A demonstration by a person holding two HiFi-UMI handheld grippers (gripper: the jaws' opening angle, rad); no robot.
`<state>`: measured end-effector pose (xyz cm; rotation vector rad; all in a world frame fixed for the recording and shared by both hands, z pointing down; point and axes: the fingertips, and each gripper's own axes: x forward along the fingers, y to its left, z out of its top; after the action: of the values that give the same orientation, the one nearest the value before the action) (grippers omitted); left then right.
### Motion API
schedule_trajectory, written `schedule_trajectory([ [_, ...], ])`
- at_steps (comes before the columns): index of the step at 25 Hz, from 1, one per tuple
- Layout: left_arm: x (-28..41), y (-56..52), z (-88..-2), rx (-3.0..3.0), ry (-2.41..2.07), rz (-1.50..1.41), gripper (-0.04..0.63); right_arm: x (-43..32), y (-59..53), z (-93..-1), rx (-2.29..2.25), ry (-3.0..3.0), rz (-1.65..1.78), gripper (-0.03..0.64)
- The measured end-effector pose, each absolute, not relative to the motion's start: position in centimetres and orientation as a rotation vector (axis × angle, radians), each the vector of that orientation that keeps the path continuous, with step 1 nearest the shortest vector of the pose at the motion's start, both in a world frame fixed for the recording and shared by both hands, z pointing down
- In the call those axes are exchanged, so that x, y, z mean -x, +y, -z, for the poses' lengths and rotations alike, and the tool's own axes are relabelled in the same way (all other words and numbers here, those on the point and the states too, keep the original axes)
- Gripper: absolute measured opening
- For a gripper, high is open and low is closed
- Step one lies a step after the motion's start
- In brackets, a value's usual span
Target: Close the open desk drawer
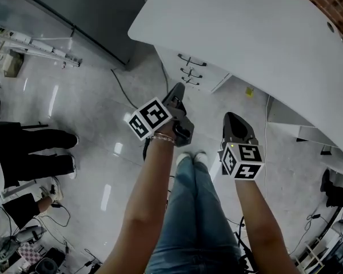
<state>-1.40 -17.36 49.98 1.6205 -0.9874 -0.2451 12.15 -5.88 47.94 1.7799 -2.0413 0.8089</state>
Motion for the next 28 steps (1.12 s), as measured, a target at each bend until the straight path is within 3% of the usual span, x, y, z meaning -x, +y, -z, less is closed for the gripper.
schedule_trajectory([
  [28,3.8,-6.7,-29.0,-2.287,-1.227,-0.235,-0.002,-9.5,-1.5,-28.5,-1.555,-2.299,-0.522,0.0],
])
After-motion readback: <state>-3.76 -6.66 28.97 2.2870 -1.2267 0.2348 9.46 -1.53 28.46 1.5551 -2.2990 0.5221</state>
